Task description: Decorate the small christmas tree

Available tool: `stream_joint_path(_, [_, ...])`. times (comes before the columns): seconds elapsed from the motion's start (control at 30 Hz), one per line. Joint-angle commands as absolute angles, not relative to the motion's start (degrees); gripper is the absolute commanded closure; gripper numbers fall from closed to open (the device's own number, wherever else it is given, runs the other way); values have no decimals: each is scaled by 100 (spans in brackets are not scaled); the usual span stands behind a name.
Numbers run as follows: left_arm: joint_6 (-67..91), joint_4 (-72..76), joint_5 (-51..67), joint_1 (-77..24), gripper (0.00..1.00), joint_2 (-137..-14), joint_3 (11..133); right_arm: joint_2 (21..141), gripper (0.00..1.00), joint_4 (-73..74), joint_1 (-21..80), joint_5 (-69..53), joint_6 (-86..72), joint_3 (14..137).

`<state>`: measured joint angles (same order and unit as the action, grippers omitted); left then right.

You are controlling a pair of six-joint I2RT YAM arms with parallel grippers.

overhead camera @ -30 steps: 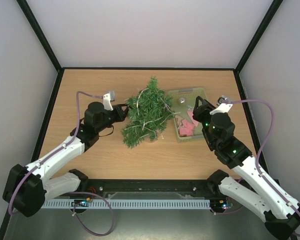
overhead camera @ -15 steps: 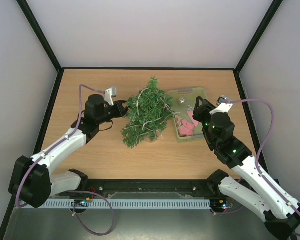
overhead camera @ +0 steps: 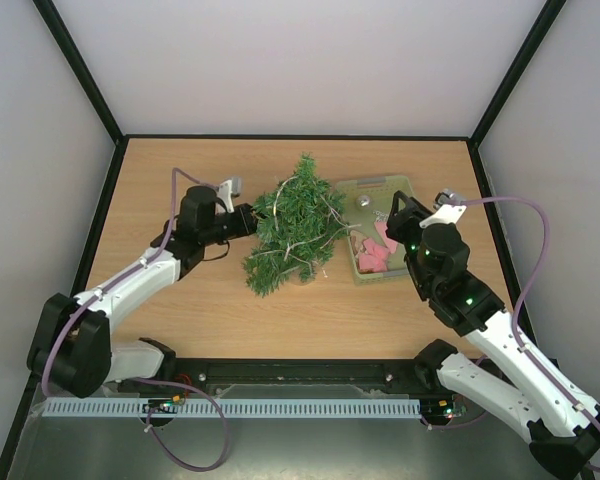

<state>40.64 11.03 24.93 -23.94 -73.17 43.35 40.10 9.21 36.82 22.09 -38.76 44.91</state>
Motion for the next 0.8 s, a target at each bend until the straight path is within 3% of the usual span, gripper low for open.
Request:
stream_joint_path(0.0, [4032,843,2578,-2323,88,-7350,4653,4025,67,1012,3665,2364,-3787,4689])
stream_joint_path(0.23, [4102,579,2436,-2176,76,-7110,4676,3999,67,969,3665,2342,-3841,4524])
stream_joint_path(0.77, [3804,-437,1765,-1835,59,-6113,4618,3986,65,1209,3665,1710,-3900,3981])
